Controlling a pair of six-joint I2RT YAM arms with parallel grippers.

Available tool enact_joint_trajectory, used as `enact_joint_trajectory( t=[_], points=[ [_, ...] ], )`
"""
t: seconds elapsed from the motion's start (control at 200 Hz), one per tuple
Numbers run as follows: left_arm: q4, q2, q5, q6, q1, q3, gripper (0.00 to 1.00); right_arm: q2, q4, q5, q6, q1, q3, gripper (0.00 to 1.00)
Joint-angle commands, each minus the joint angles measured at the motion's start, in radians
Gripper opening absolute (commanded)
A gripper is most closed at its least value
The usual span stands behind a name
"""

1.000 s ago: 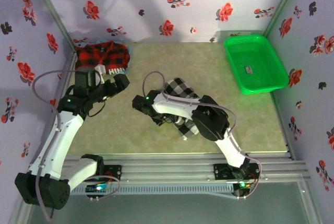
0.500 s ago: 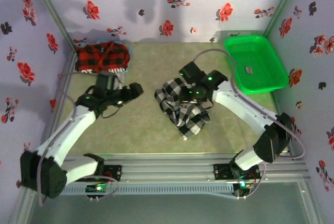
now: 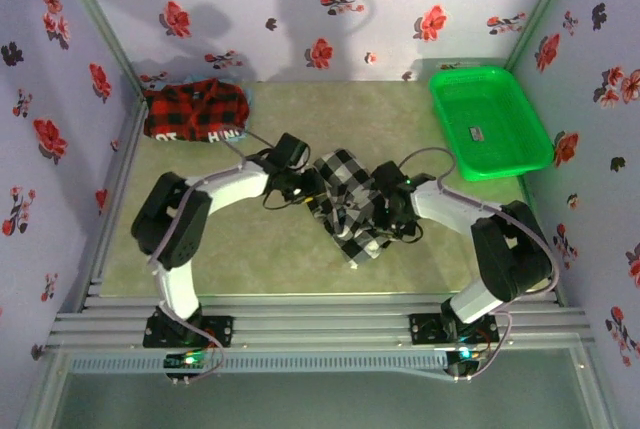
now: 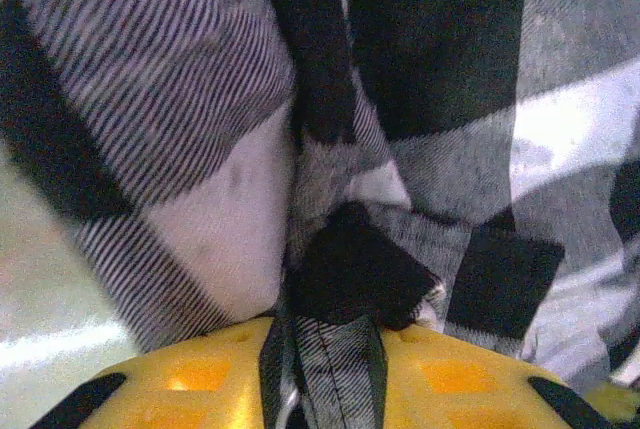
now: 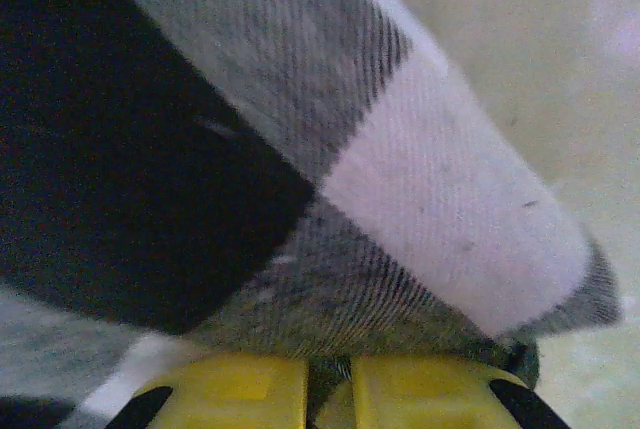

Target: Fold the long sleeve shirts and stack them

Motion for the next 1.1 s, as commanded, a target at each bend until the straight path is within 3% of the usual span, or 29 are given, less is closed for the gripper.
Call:
enact_joint_trajectory(
  t=[0.0, 0.14, 0.265, 0.45, 0.515, 0.575, 0.785, 0.885, 0.965, 1.095],
  points=[
    [-0.066, 0.097, -0.015, 0.102, 0.016, 0.132, 0.29, -0.063, 0.103, -0.063, 0.152, 0.039, -0.077, 0.18],
    [-0.113, 0.202, 0.001, 0.218, 0.052, 0.258, 0.28, -0.094, 0.195, -0.100, 0.325, 0.168, -0.147, 0.18],
    [-0.099, 0.269, 0.085, 0.360, 0.080, 0.350, 0.29, -0.039, 0.393, -0.139, 0.490, 0.295, -0.149, 0.17],
    [-0.145, 0.419, 0.372, 0.499, 0.091, 0.576, 0.34, 0.260, 0.696, -0.265, 0.626, 0.394, 0.085, 0.16],
    [-0.116, 0.420, 0.413, 0.481, 0.110, 0.596, 0.37, 0.331, 0.786, -0.291, 0.687, 0.415, 0.172, 0.16],
    [-0.046, 0.393, 0.448, 0.416, 0.143, 0.579, 0.46, 0.355, 0.809, -0.295, 0.712, 0.437, 0.244, 0.18],
    [0.231, 0.214, 0.566, 0.130, 0.296, 0.464, 0.84, 0.175, 0.519, -0.199, 0.612, 0.465, 0.329, 0.36],
    [0.197, 0.104, 0.557, 0.107, 0.341, 0.444, 0.90, 0.065, 0.320, -0.173, 0.503, 0.439, 0.359, 0.43],
    [0.117, -0.012, 0.488, 0.116, 0.380, 0.389, 0.91, 0.009, 0.133, -0.157, 0.382, 0.390, 0.399, 0.47],
    [-0.032, -0.252, 0.318, 0.140, 0.422, 0.233, 0.94, -0.068, -0.029, -0.146, 0.200, 0.214, 0.383, 0.48]
  ],
)
